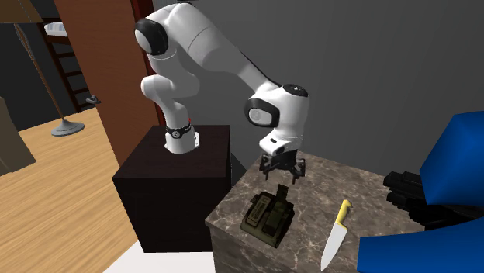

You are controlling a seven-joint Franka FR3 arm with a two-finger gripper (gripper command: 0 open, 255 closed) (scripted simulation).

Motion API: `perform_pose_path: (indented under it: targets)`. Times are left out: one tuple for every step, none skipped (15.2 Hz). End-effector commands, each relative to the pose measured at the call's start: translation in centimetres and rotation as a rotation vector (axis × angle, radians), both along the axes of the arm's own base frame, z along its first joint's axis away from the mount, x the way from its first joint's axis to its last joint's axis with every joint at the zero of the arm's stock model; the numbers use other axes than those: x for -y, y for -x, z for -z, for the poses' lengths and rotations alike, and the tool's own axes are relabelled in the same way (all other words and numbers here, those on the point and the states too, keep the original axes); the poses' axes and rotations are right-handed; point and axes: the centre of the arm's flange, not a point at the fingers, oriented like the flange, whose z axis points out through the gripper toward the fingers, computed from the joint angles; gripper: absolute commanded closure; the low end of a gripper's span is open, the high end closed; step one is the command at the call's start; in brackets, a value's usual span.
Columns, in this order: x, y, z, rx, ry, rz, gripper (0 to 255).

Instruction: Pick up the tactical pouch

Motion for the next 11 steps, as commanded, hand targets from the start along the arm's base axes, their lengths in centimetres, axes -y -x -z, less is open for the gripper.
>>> perform_pose_path:
  targets:
    - [-1.2, -0.5, 1.3, 0.000, 0.003, 0.012, 0]
    - [-1.2, -0.5, 1.8, 0.000, 0.003, 0.012, 0]
    - [-1.2, -0.5, 2.4, 0.000, 0.003, 0.012, 0]
    - [-1.2, -0.5, 2.9, 0.000, 0.003, 0.012, 0]
    - [-1.2, -0.5, 3.4, 0.000, 0.003, 0.012, 0]
    - [-1.2, -0.5, 3.9, 0.000, 0.003, 0.012, 0]
    - [-1.2, -0.5, 4.5, 0.000, 0.003, 0.012, 0]
    - [-1.2, -0.5, 5.3, 0.000, 0.003, 0.012, 0]
    - [-1.2, -0.5, 5.3, 0.000, 0.003, 0.012, 0]
    - [-1.2, -0.5, 5.3, 0.000, 0.003, 0.012, 0]
    - [-1.2, -0.5, 5.3, 0.000, 0.003, 0.012, 255]
